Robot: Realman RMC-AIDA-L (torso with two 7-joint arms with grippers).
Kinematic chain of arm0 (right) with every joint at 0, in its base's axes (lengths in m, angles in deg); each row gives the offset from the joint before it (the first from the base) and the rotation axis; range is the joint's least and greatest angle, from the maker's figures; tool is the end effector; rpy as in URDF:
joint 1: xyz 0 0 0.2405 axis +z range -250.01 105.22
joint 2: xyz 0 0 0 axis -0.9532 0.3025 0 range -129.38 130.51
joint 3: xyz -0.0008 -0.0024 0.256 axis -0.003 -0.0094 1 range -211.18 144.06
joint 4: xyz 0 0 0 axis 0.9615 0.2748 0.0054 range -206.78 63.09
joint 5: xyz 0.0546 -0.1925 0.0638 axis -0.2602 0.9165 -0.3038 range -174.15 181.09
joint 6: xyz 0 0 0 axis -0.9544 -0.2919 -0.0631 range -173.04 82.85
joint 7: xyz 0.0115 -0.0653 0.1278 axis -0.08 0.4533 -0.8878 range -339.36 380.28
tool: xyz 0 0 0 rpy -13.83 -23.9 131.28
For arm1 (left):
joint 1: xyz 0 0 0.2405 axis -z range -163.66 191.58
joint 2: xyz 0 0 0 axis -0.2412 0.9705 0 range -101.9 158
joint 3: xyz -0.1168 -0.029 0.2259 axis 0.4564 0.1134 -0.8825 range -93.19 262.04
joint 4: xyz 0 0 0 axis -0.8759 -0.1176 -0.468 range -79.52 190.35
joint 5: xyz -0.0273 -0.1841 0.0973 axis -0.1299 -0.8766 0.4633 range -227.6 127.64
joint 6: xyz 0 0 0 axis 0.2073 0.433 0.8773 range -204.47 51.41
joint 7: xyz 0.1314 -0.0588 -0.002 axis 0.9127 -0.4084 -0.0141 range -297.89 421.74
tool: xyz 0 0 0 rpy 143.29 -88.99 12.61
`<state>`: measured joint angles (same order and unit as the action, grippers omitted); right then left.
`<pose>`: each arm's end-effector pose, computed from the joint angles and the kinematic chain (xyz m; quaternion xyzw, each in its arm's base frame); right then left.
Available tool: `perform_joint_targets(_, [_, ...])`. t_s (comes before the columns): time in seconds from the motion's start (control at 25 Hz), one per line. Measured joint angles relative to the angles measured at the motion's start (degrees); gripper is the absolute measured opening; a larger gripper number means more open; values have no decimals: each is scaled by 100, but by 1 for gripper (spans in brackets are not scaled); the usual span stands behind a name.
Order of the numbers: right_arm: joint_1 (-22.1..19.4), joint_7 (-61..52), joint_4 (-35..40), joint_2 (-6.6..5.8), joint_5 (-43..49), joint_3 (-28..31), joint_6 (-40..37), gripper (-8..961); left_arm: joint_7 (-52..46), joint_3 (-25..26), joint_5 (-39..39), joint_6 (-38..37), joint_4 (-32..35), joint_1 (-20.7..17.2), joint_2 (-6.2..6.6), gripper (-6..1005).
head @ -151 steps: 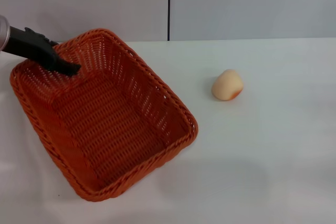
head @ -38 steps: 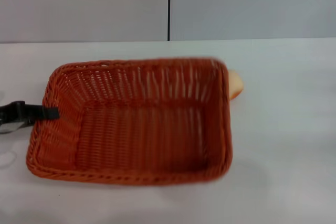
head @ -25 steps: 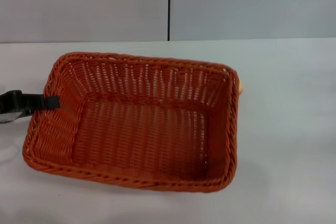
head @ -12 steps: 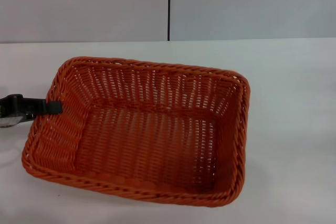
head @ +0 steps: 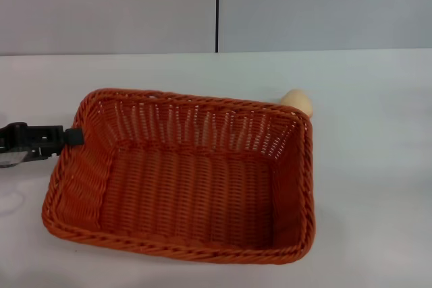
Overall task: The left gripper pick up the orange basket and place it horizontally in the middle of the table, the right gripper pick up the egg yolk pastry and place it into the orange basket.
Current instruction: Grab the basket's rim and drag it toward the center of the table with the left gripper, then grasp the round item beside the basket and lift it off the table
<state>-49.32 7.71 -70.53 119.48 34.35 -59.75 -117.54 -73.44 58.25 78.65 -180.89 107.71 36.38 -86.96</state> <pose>0.3973 0.2974 0.0654 -0.5037 0.2919 0.2942 0.7580 -0.3208 0.2786 0.0834 -0.7334 -0.6424 -0.2109 0.0703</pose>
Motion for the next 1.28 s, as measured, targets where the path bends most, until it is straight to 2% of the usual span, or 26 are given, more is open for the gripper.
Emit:
perform_joint_targets(0.12, [-12,-10,0,0,2,-9,2,554,30,28,5,8,31,-23,63,381])
perform_joint_targets(0.2, [-10,-19,0,0,6,-30,3,554,166,29,8,98,-4,-27,194,423])
perform_joint_targets(0.24, [-10,-19,0,0,6,-30,3,553,166,29,8,98,-4,-27,194,438])
perform_joint_targets(0.32, [3,-29,0,0,10,-47,3,553,331,34,5,254,-131,-37,346,467])
perform_joint_targets(0.36, [11,-96,0,0,25,-70,2,553,525,106,-29,437,-295,-52,502,482])
perform_joint_targets(0.4, [11,-96,0,0,25,-70,2,553,525,106,-29,437,-295,-52,502,482])
perform_joint_targets(0.48, [10,-329,25,0,122,-117,-2,552,733,248,-68,602,-394,-55,584,481])
perform_joint_targets(0.52, [4,-465,56,-1,185,-139,-2,552,996,464,-100,751,-442,-41,593,481])
perform_joint_targets(0.56, [-41,-962,191,-13,475,-200,34,552,1422,815,-199,985,-459,-12,531,481])
perform_joint_targets(0.6, [-41,-962,191,-13,475,-200,34,552,1422,815,-199,985,-459,-12,531,481])
perform_joint_targets(0.68, [-86,-1510,397,-28,866,-225,130,551,2011,1181,-442,1310,-461,2,379,481])
perform_joint_targets(0.72, [-109,-1826,524,-33,1123,-232,195,551,2418,1333,-673,1525,-476,-7,263,482])
perform_joint_targets(0.76, [-175,-2577,884,-49,1768,-232,282,551,3020,1429,-1145,1860,-543,-28,79,482])
perform_joint_targets(0.8, [-175,-2577,884,-49,1768,-232,282,551,3020,1429,-1145,1860,-543,-28,79,482])
perform_joint_targets(0.92, [-260,-3826,1480,-117,2858,-231,266,550,4034,1449,-2052,2260,-768,-70,-188,482])
perform_joint_targets(0.96, [-279,-4704,1877,-197,3624,-231,174,550,4692,1451,-2638,2336,-1044,-89,-275,482])
perform_joint_targets(1.0, [-279,-4704,1877,-197,3624,-231,174,550,4692,1451,-2638,2336,-1044,-89,-275,482])
perform_joint_targets(1.08, [-274,-5597,2245,-296,4353,-231,51,549,5693,1448,-3523,2305,-1706,-100,-293,482])
perform_joint_targets(1.16, [-209,-6866,2823,-461,5332,-229,-285,549,6370,1441,-4055,2225,-2137,-101,-285,481])
perform_joint_targets(1.2, [-209,-6866,2823,-461,5332,-229,-285,549,6697,1436,-4299,2169,-2349,-99,-284,481])
perform_joint_targets(1.28, [-77,-7823,3358,-595,6185,-211,-735,548,7158,1429,-4610,2086,-2609,-82,-289,481])
